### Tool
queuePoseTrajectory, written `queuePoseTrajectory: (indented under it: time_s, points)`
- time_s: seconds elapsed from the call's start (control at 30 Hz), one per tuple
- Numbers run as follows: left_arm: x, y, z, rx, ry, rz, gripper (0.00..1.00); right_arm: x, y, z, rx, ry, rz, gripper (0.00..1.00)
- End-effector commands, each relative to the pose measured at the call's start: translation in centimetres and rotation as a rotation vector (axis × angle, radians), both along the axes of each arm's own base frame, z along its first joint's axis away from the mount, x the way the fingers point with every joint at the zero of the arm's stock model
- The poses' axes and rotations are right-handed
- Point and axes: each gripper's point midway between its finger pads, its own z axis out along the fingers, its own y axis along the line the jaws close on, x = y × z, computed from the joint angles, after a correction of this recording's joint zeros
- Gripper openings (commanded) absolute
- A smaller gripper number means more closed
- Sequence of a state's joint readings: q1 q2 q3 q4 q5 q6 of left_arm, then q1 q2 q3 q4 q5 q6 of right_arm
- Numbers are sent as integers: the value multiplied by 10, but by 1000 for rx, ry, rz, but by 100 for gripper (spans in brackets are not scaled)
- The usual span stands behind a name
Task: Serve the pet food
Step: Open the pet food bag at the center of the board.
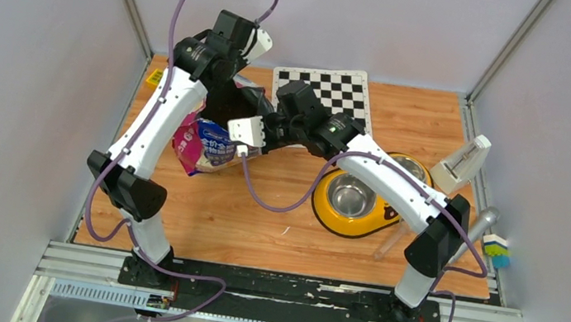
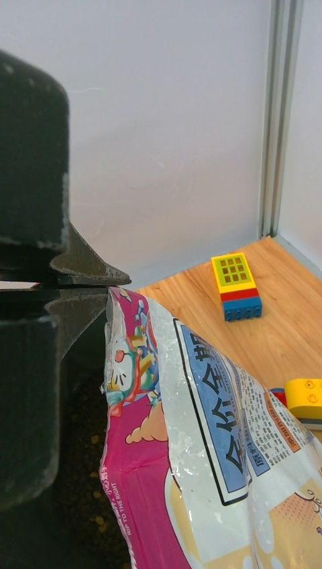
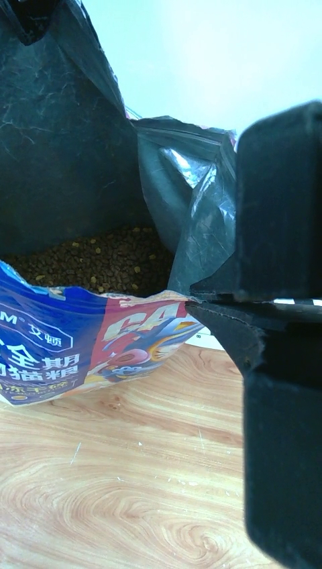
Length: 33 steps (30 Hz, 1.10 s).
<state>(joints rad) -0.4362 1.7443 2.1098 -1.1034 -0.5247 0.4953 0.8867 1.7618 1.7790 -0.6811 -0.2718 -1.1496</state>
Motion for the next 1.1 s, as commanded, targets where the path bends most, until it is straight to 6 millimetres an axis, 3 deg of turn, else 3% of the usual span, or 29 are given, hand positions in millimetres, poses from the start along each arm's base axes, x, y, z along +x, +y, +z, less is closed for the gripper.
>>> queuePoseTrajectory:
  time_s: [0.0,0.23,0.4,0.57,0.73,0.83,0.93,1.07]
  points:
    - [-17,42,124,-84,-421,160,0,-1,8,42,110,-60,12,0]
    - [-15,51,144,-99,-501,202,0,34,12,59,162,-158,-95,0]
    - [-22,65,159,-83,-541,241,0,36,15,72,200,-156,-86,0]
    - [-33,73,172,-88,-570,236,0,31,18,63,198,-113,-68,0]
    - [-21,65,145,-63,-498,201,0,18,19,49,174,-68,-37,0]
    - [-9,62,135,-55,-489,211,0,-4,16,38,125,-19,23,0]
    - [-6,61,148,-83,-533,226,0,-33,5,21,55,38,103,0]
    - [-3,61,160,-113,-576,246,0,-55,-11,-9,-19,84,147,0]
